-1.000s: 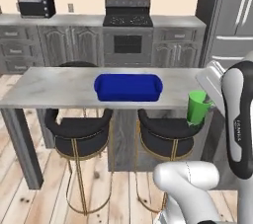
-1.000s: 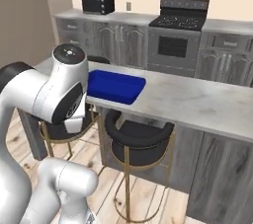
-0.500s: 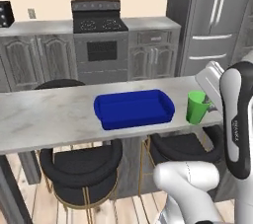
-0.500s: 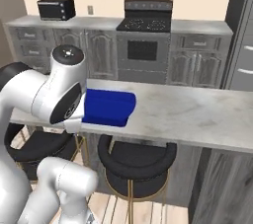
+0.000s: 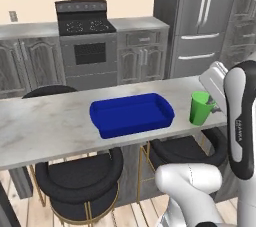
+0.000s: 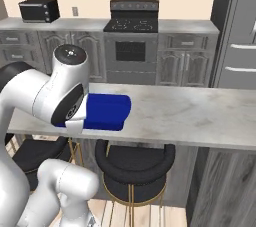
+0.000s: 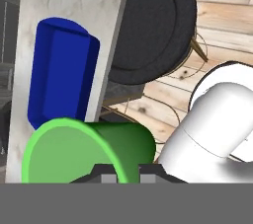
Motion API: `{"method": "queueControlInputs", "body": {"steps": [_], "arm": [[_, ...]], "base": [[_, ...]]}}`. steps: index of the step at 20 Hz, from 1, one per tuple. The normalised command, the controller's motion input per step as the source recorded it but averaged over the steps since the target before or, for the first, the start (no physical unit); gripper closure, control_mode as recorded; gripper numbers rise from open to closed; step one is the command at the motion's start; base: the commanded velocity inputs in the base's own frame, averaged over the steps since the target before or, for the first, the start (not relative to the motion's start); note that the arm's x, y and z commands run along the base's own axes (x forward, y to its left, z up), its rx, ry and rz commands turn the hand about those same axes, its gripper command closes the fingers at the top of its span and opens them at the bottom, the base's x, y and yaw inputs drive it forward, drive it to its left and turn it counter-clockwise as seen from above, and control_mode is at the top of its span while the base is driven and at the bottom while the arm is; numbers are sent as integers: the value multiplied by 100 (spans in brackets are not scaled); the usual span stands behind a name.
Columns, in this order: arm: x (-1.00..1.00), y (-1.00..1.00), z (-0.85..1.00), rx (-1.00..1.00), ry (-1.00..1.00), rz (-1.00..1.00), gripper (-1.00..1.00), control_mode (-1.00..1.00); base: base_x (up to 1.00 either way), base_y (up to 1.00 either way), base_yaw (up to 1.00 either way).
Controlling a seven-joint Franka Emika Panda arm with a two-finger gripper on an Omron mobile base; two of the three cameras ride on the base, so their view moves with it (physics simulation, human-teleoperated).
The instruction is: There is a tray on the dining counter. Grab the cup, mug, and pitcher and place them on the tray. The pitcher may be placed next to the tray if it cannot fit the tray.
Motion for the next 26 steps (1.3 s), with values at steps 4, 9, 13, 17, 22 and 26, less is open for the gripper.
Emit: {"method": "queueControlInputs", "body": {"steps": [4,9,13,17,22,26], "arm": [[0,0,0,0,0,0,100,100],[0,0,0,0,0,0,100,100],[0,0,0,0,0,0,100,100],[18,70,0,-3,2,3,100,-100],[41,80,0,-4,10,4,100,-100],[67,62,-1,0,16,4,100,-100]], "base": [[46,41,0],[36,44,0],[21,25,0],[0,0,0],[0,0,0],[0,0,0]]}}
